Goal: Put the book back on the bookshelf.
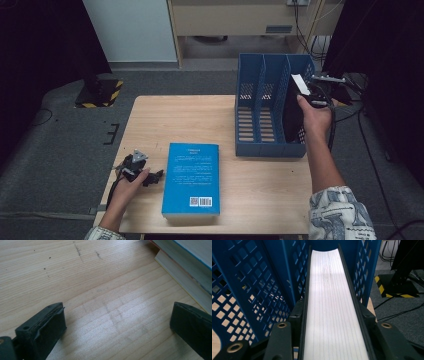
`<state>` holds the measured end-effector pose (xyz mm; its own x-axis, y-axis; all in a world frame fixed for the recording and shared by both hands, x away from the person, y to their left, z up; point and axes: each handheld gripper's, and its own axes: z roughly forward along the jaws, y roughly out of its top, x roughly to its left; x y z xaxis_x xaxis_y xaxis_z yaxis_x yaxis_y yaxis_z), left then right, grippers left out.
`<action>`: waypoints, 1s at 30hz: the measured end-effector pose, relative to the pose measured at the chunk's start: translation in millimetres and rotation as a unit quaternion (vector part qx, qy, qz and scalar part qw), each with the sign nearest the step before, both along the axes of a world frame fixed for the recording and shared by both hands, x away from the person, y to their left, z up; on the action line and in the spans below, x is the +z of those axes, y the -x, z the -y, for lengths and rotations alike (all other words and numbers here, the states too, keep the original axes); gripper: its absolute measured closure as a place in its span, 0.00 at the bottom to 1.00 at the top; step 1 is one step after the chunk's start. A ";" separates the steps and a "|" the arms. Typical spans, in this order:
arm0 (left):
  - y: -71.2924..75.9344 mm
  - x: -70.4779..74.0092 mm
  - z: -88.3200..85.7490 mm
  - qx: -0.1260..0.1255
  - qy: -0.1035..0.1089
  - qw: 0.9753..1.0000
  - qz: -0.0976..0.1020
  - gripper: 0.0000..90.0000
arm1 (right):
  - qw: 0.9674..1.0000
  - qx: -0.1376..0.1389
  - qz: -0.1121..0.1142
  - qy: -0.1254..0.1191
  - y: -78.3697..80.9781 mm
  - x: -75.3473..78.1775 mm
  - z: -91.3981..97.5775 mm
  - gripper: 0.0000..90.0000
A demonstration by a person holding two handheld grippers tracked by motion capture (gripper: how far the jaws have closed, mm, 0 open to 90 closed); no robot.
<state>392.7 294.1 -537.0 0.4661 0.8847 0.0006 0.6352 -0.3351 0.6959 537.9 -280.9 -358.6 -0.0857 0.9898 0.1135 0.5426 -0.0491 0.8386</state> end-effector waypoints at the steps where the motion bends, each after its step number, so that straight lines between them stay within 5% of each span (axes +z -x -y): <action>1: 0.0 0.0 0.0 0.000 0.000 1.000 0.000 0.00 | 1.000 0.000 0.000 0.000 -1.3 -0.6 0.9 0.59; 30: -0.5 -0.2 0.2 -0.002 0.000 1.000 0.001 0.00 | 1.000 -0.010 -0.008 -0.010 -22.7 -9.9 8.6 0.59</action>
<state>393.3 293.9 -537.2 0.4692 0.8831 0.0008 0.6325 -0.3366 0.6976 560.6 -289.4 -368.5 -0.0635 0.9890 0.1338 0.5551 -0.0764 0.8283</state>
